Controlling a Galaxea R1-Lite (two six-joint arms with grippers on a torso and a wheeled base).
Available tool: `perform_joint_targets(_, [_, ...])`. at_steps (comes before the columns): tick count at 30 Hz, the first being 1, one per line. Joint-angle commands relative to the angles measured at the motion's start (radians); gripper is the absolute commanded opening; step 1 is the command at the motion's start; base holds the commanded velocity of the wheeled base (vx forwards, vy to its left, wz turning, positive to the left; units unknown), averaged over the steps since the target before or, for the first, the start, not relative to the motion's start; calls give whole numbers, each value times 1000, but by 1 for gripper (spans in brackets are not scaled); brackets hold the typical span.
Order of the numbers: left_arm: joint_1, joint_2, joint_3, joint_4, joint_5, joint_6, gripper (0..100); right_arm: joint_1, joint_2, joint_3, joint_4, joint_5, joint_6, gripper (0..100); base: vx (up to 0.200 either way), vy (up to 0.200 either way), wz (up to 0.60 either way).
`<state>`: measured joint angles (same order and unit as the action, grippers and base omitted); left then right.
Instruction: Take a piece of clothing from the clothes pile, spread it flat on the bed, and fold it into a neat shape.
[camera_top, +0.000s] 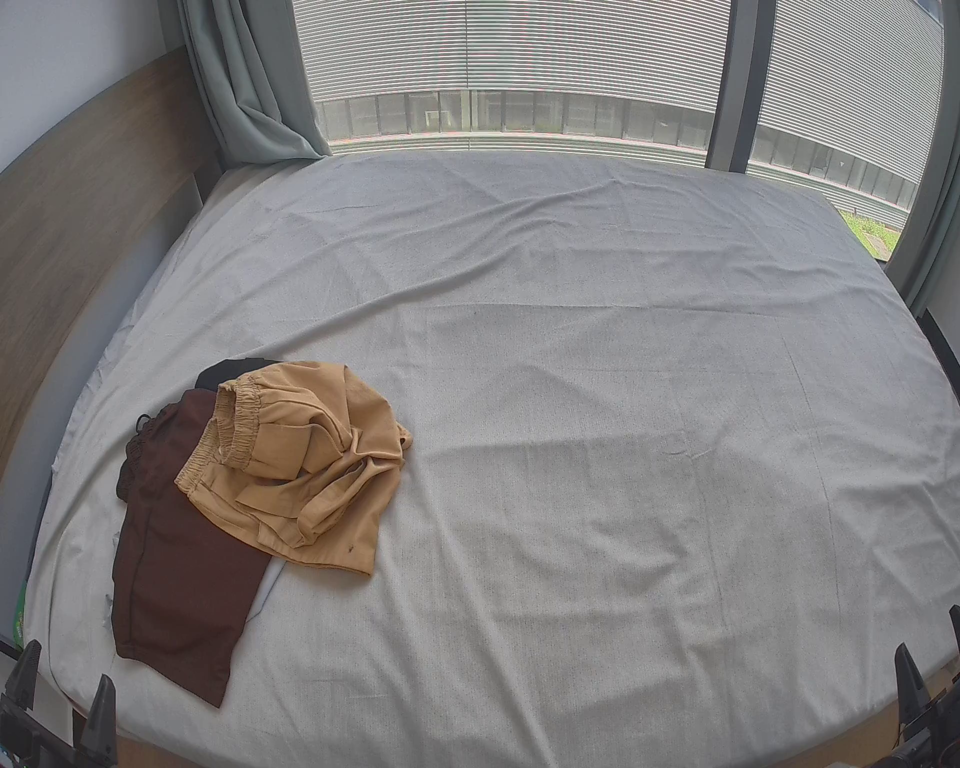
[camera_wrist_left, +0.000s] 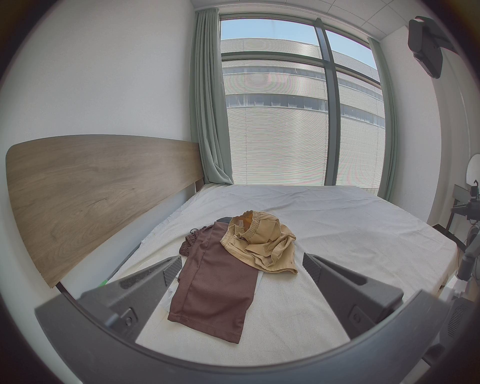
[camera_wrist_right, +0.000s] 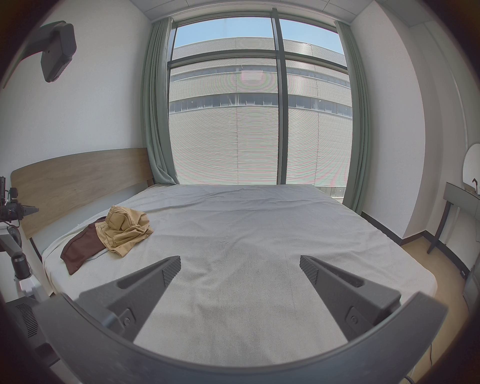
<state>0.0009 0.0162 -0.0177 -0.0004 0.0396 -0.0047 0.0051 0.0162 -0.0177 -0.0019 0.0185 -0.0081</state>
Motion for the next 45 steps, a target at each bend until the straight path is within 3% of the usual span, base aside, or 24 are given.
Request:
perform_joint_targets(1, [1,-12,18,0,0,-1,100,-1,-16,18,-1,1,-1,100,0,0,0])
perform_joint_targets(28, [-1,-12,18,-1,-13,-5,100,1,-16,18,0,1,0,100,0,0,0])
perform_joint_targets(31, [-1,-9,-13,-49,-12,-15,100,1,-16,18,0,1,3,100,0,0,0])
perform_joint_targets(35, [-35,120,-179,-93,-9,-23,100,1,-16,18,0,1,2,100,0,0,0])
perform_joint_targets(38, [-64,197,-186,-121,-6,-38,100,1,-16,18,0,1,3,100,0,0,0])
perform_joint_targets(45, [-96,482,-188,-332,-6,-83,100,1,-16,18,0,1,3,100,0,0,0])
